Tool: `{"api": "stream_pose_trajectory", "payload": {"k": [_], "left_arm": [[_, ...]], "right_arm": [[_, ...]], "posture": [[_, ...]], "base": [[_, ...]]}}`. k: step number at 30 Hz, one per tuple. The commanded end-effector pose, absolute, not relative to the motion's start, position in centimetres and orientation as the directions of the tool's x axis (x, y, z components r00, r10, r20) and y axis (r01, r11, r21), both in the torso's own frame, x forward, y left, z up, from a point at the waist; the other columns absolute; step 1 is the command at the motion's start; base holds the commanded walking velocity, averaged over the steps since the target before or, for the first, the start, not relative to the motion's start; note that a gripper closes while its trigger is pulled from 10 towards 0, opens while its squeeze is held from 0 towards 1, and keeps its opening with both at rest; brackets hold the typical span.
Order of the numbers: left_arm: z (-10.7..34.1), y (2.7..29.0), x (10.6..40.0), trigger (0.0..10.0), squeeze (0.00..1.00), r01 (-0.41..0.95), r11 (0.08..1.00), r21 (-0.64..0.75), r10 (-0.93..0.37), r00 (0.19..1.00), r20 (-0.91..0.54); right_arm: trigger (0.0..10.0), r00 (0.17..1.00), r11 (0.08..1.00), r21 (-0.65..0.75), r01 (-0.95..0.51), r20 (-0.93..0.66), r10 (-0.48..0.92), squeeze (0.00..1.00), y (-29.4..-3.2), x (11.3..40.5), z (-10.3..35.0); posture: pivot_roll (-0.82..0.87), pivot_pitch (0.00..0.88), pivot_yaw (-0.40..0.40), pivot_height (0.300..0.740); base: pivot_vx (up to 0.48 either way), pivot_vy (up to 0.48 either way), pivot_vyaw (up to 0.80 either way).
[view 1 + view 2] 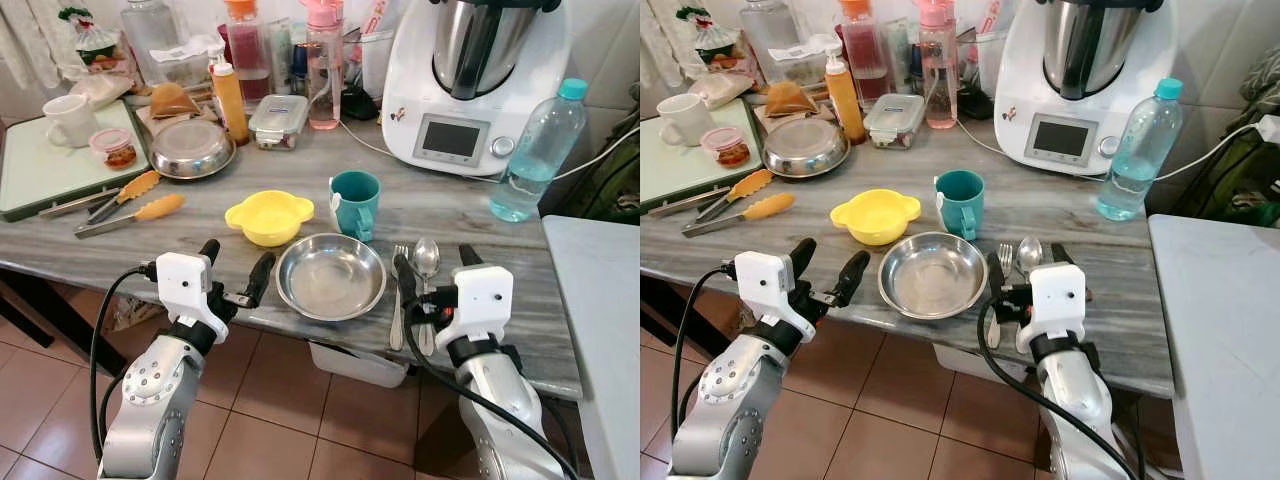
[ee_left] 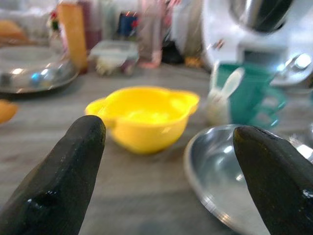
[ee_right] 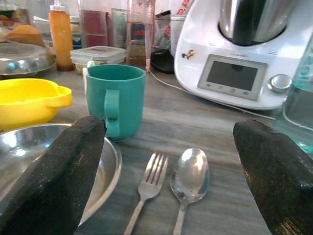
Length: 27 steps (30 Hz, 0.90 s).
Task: Setting the table
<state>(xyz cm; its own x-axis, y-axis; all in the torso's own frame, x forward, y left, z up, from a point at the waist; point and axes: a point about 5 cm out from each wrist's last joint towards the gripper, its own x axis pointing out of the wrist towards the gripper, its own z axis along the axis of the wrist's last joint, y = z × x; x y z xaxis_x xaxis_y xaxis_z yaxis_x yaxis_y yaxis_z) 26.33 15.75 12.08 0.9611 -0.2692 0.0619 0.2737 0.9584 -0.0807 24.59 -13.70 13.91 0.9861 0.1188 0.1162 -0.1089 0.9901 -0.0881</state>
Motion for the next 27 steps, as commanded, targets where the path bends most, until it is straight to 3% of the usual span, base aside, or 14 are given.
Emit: {"api": "stream_pose_trajectory", "payload": {"k": [1,5,6,7,8,9,21,27], "left_arm": [[11.5,16.3,26.2,10.0,0.0,0.242,0.969,-0.049,-0.24,0.97,0.035],[10.9,17.1,26.1,10.0,0.0,0.208,0.978,0.0,-0.208,0.978,-0.007],[10.9,17.2,26.1,10.0,0.0,0.201,0.98,0.008,-0.201,0.98,-0.008],[10.8,17.3,26.2,10.0,0.0,0.196,0.98,0.012,-0.196,0.981,-0.009],[10.8,17.4,26.2,10.0,0.0,0.192,0.981,0.013,-0.191,0.981,-0.008],[10.8,17.4,26.2,10.0,0.0,0.191,0.981,0.011,-0.191,0.982,-0.007],[10.6,17.1,26.5,10.0,0.0,0.165,0.986,0.034,-0.165,0.986,-0.006],[10.9,17.2,26.8,10.0,0.0,0.152,0.988,0.039,-0.152,0.988,0.005]], "right_arm": [[10.0,0.988,0.992,-0.072,-0.104,0.108,0.111,1.0,-14.0,24.3,14.0],[10.0,0.991,0.992,-0.071,-0.109,0.072,0.114,1.0,-14.1,23.8,13.3],[10.0,0.991,0.992,-0.071,-0.109,0.068,0.113,0.94,-14.1,23.8,13.2],[10.0,0.991,0.992,-0.07,-0.108,0.066,0.113,0.94,-14.2,23.8,13.2],[10.0,0.992,0.992,-0.07,-0.108,0.063,0.113,0.52,-14.2,23.8,13.2],[10.0,0.992,0.992,-0.07,-0.108,0.063,0.113,0.36,-14.2,23.8,13.2],[10.0,0.99,0.988,-0.086,-0.127,0.053,0.132,0.31,-13.9,24.1,13.1],[10.0,0.989,0.987,-0.088,-0.134,0.053,0.139,0.32,-13.6,24.3,13.1]], "posture": [[-0.05,0.01,0.036,0.74],[-0.05,0.014,0.039,0.74],[-0.05,0.014,0.039,0.74],[-0.06,0.016,0.04,0.74],[-0.06,0.017,0.04,0.74],[-0.06,0.017,0.04,0.74],[-0.05,0.017,0.033,0.74],[-0.05,0.011,0.037,0.74]], "base": [[0.0,0.0,0.0],[0.0,0.0,0.0],[0.0,0.0,0.0],[0.0,0.0,0.0],[0.0,0.0,0.0],[0.0,0.0,0.0],[0.0,0.0,0.0],[0.0,0.0,0.68]]}}
